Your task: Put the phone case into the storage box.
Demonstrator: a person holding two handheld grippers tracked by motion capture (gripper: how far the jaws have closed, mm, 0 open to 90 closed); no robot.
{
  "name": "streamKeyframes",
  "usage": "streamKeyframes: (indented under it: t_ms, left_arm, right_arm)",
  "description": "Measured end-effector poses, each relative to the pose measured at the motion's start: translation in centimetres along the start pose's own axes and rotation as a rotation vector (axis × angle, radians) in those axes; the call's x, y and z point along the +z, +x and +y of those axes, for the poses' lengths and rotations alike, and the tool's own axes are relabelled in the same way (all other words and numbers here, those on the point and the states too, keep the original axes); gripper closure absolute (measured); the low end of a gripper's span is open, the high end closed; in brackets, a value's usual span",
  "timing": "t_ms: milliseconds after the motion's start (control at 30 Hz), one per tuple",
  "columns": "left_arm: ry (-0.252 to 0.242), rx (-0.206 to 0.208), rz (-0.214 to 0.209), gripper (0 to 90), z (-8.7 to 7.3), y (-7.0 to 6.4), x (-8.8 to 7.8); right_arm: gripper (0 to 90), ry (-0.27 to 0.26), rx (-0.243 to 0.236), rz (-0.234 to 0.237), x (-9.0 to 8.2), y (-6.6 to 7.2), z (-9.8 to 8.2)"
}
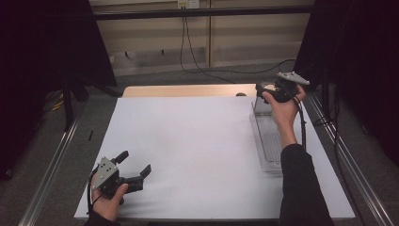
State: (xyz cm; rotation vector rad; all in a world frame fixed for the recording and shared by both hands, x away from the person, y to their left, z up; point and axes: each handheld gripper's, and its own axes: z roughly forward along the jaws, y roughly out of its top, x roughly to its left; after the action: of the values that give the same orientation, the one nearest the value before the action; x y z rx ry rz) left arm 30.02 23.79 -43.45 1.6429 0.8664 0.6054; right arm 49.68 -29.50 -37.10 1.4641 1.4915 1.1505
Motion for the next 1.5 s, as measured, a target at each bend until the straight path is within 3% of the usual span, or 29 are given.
streamKeyframes:
  t_ms: [367,467,767,1500]
  left_arm:
    - [0.001,-0.003,0.005,2.4,0.0,0.0,-0.1]
    - [0.003,0.000,0.007,2.4,-0.1,0.0,-0.1]
    - [0.005,-0.009,0.015,2.4,0.0,0.0,0.0]
    - [-0.006,-0.004,0.020,2.4,-0.1,0.2,-0.6]
  right_arm:
    - [1.2,-0.044,0.013,0.016,0.0,-0.5,0.3]
    - [0.8,-0.055,0.031,0.039,0.0,-0.6,0.5]
    - [0.6,-0.089,0.001,0.054,-0.4,-0.3,1.4]
    - [0.0,-0.140,-0.040,0.112,-4.1,-0.6,2.5]
